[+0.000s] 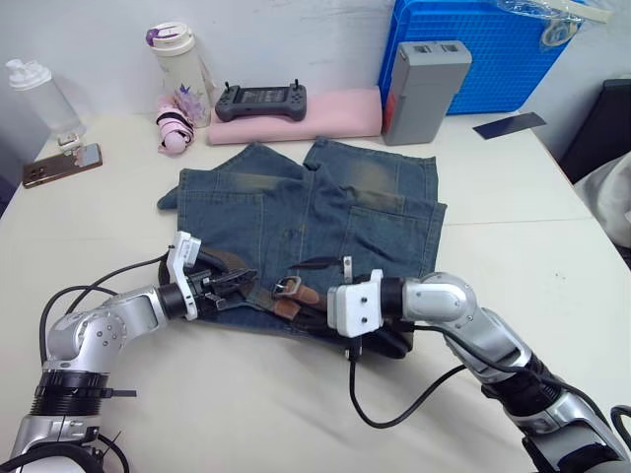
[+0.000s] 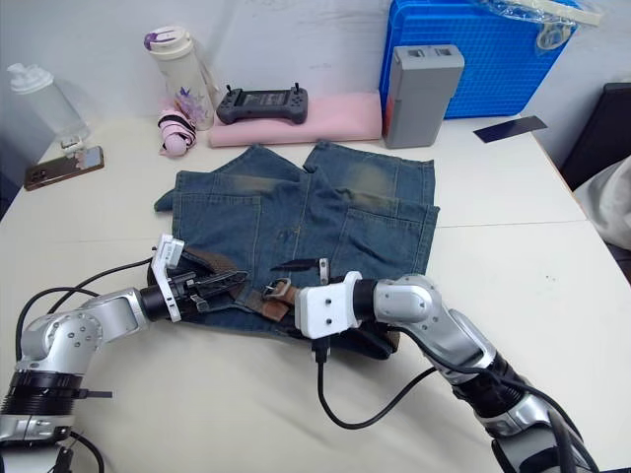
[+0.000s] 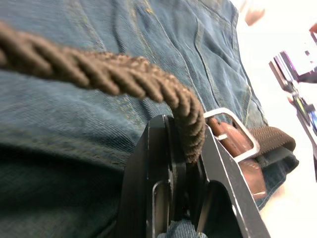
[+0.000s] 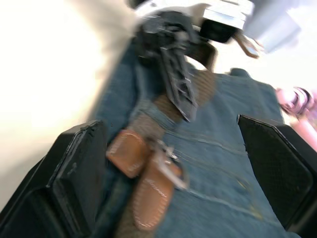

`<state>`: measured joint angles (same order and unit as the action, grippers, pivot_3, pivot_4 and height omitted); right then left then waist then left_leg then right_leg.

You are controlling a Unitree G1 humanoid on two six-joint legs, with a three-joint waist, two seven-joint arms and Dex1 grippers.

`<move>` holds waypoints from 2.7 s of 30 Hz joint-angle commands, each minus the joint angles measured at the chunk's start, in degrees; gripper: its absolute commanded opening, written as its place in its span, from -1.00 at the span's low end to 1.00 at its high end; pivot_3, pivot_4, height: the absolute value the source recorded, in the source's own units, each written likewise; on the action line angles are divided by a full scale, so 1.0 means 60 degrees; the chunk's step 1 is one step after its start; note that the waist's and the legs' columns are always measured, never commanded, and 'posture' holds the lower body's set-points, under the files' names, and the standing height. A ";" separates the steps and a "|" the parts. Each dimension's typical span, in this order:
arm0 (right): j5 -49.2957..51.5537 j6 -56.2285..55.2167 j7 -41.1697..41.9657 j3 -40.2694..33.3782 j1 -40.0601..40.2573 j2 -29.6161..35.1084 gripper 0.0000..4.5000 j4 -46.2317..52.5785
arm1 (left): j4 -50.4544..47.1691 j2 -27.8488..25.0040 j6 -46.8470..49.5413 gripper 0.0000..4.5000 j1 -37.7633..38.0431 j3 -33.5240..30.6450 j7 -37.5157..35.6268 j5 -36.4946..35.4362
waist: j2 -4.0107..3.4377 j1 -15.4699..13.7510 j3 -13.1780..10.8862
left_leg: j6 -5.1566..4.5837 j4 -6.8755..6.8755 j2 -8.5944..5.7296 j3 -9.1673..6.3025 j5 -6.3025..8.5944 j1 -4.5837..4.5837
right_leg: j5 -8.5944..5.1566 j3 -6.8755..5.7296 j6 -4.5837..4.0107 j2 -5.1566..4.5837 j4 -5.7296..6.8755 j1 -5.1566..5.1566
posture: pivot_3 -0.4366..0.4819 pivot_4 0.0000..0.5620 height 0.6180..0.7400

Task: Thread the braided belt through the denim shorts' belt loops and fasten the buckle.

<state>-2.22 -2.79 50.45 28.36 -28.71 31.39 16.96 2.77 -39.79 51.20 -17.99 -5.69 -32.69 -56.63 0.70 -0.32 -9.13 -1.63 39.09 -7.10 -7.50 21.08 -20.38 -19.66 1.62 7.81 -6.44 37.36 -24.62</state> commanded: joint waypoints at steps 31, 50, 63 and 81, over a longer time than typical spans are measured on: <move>-0.1745 -0.1641 -0.0340 0.0177 0.0132 -0.1212 -1.00 -0.1232 | -0.0903 0.0880 0.1230 -0.47 0.0372 -0.2027 -0.0244 0.0050 | -0.0001 0.0102 0.0000 | 0.0002 0.0014 0.0001 -0.0009 -0.0001 0.0001 | 0.0001 -0.0021 -0.0002 0.0001 0.0021 -0.0001 | -0.05 -0.47 0.63; -0.2070 -0.2257 -0.0238 0.0201 0.0252 -0.0965 -0.46 -0.1566 | -0.1149 0.0882 0.1485 1.00 0.0658 -0.1978 -0.0151 0.0464 | 0.0000 0.0098 0.0000 | 0.0016 0.0020 0.0003 -0.0009 -0.0009 0.0011 | 0.0005 -0.0017 -0.0010 0.0002 0.0039 0.0001 | -0.05 -0.47 0.63; -0.2138 -0.2294 -0.0263 0.0019 0.0329 -0.1005 -0.46 -0.1659 | -0.1081 0.0875 0.1580 1.00 0.0506 -0.1944 -0.0151 0.0515 | 0.0000 0.0097 0.0000 | 0.0017 0.0020 0.0004 -0.0009 -0.0010 0.0013 | 0.0006 -0.0019 -0.0011 0.0004 0.0041 0.0002 | -0.05 -0.47 0.63; -0.2824 -0.2619 -0.0526 0.0265 0.0182 -0.1192 0.93 -0.1999 | -0.1095 0.0944 0.1727 1.00 0.0422 -0.1877 -0.0200 0.0552 | 0.0000 0.0101 0.0000 | 0.0022 0.0020 0.0004 -0.0009 -0.0012 0.0013 | 0.0006 -0.0018 -0.0012 0.0006 0.0046 0.0000 | -0.05 -0.47 0.63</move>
<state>-18.90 -17.40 48.02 29.42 -27.14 24.76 4.02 -2.53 -34.04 60.99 -15.27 -16.86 -33.39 -53.03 0.70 0.29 -9.13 -1.49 39.22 -7.08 -7.56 21.00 -20.30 -19.62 1.51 7.74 -6.40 37.64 -24.61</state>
